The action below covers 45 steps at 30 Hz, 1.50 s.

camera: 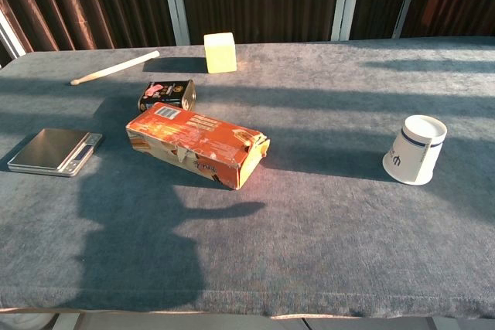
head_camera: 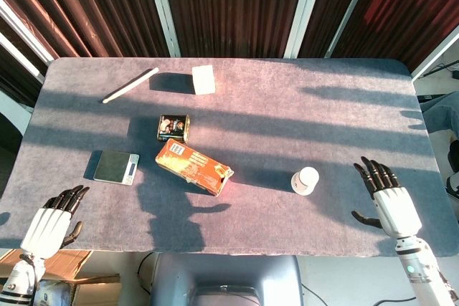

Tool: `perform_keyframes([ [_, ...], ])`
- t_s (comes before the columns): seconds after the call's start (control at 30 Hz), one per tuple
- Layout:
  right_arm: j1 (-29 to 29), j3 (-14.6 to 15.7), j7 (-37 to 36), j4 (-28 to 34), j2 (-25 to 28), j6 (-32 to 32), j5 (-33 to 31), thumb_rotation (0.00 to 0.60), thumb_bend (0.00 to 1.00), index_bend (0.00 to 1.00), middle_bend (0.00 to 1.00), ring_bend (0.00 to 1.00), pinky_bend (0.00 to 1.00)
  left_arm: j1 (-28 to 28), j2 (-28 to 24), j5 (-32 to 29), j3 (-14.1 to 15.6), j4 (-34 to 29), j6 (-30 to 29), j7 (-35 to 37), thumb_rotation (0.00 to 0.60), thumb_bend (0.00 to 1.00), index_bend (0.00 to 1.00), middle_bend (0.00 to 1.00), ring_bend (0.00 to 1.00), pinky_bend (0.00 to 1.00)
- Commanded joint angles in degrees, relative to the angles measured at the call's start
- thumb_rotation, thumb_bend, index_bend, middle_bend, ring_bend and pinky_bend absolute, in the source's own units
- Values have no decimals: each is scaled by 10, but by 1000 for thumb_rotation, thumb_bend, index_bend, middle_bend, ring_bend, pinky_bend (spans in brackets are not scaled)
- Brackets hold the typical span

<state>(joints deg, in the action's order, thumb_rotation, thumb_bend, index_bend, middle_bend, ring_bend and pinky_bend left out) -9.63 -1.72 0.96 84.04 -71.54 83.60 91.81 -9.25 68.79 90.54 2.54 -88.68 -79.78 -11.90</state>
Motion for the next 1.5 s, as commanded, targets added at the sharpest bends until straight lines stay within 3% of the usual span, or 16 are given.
perform_keyframes([
  [0.03,0,0,2,-2,-2,1,1,600,229,60,68,60,214,-1,-2,0,1,-1,2,1,600,406,122,99,155,329],
  [0.3,-17,-9,-4,-28,-18,-21,-6,600,229,64,68,59,214,1,-6,-2,0,-7,1,4,600,405,158,99,148,329],
  [0.57,-75,-23,22,-71,-51,-83,2,600,229,136,80,72,235,-1,-12,1,0,-9,2,22,600,405,159,98,141,331],
  [0.87,-124,-38,69,-89,-90,-150,-25,600,247,240,187,173,342,1,-18,3,1,-12,0,34,600,406,181,99,142,331],
  [1.5,-168,-43,72,-170,-162,-187,-54,600,413,428,320,376,546,0,-21,3,1,-11,4,39,600,405,212,99,141,331],
])
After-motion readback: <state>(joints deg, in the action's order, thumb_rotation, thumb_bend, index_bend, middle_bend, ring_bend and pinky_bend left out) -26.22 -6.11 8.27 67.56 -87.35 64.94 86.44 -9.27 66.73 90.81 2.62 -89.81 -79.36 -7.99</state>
